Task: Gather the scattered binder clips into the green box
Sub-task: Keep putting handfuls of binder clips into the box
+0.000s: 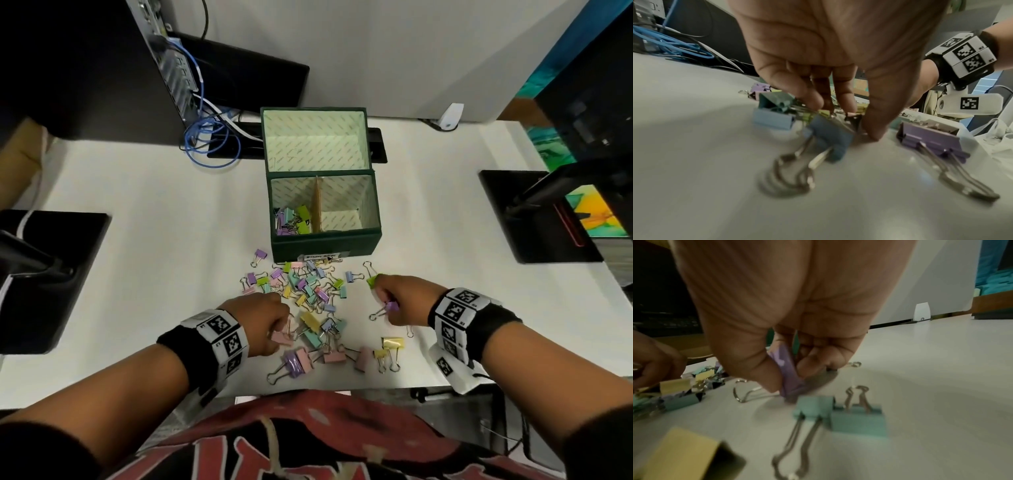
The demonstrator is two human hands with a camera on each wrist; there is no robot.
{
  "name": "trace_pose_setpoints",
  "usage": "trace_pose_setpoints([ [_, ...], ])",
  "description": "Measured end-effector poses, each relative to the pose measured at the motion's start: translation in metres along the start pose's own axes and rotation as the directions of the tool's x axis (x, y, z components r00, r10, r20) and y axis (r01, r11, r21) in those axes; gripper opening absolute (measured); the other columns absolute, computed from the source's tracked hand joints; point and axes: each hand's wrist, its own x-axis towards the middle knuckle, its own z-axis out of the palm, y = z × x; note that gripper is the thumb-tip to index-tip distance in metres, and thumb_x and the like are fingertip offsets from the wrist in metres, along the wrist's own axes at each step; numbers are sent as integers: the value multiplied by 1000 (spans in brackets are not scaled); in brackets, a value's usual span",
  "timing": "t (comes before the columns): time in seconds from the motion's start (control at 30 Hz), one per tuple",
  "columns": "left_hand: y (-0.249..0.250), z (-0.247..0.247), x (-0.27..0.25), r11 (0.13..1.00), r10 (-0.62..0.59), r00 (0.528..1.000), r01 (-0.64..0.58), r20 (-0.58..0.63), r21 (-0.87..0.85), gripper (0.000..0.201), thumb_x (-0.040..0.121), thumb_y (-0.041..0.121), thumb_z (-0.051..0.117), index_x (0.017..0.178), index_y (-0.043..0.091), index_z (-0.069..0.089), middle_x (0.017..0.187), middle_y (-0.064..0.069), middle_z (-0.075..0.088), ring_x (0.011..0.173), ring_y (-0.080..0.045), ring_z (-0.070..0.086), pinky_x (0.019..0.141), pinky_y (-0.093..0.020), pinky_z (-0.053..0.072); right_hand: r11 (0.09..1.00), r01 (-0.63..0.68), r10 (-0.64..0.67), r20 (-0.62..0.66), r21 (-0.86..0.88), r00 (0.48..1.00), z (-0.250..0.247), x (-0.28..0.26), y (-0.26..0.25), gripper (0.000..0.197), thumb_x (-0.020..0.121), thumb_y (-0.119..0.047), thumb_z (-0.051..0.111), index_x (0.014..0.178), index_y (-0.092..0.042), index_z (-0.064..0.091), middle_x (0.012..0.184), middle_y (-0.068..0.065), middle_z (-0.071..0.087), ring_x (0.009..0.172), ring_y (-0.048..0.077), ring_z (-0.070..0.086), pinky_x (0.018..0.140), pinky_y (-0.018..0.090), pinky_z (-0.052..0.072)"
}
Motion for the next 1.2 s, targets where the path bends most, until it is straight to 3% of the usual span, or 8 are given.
trace_pose_setpoints([
  [0.2,0,-4,1,999,30,998,-32,-52,-40,13,76,22,60,86,23,52,90,8,52,84,-15,49,72,-28,42,981,-46,61,-76,189,995,-20,-2,-3,23,79,-8,59,94,-25,57,76,-9,51,71,10,49,67,19,41],
  [0.4,2,-4,4,998,47,995,-51,-92,-32,25,79,24,57,104,26,55,106,5,59,96,-18,54,79,-30,45,914,59,21,-191,402,981,-54,3,-36,17,83,-10,63,92,-24,60,80,-7,60,66,8,60,56,15,48],
  [0.6,-9,-25,0,905,-49,987,-22,-155,-426,26,69,32,71,92,33,59,81,10,59,70,-10,56,67,-26,48,823,203,1,-359,531,933,-93,19,-87,29,83,-10,63,111,-16,59,92,0,56,72,11,61,62,16,54],
  [0.7,-15,-47,-2,797,-105,964,-65,-243,-601,30,70,15,73,81,35,56,76,5,58,64,-13,51,66,-30,46,851,257,-82,-368,458,926,-99,27,-100,40,82,-12,64,121,-19,55,105,-5,58,95,15,62,85,30,53],
  [0.77,-20,-63,-1,747,-173,927,-97,-333,-657,34,72,3,69,80,33,55,73,5,55,62,-12,49,64,-29,44,865,271,-106,-373,423,922,-98,27,-99,41,85,-11,60,124,-20,53,115,-8,53,98,14,60,85,23,49],
  [0.87,-22,-87,4,715,-218,858,-184,-465,-674,30,72,7,67,79,33,54,72,4,55,61,-13,48,60,-23,42,905,247,-89,-414,346,906,-91,22,-81,28,86,-8,58,110,-22,58,109,-6,56,88,12,56,73,12,41],
  [0.97,-19,-106,11,749,-206,819,-221,-535,-625,35,72,0,65,77,31,52,74,7,54,60,-12,46,57,-12,40,911,181,-37,-364,370,930,-81,13,-55,18,86,-6,54,92,-22,61,85,-8,60,77,11,55,71,20,43],
  [1.2,-20,-121,30,780,-216,770,-234,-600,-581,36,74,0,60,85,34,54,82,8,53,65,-11,50,66,-21,45,979,10,22,-151,205,988,-50,-3,-16,17,83,-12,58,86,-28,60,85,-10,57,74,11,53,64,13,38],
])
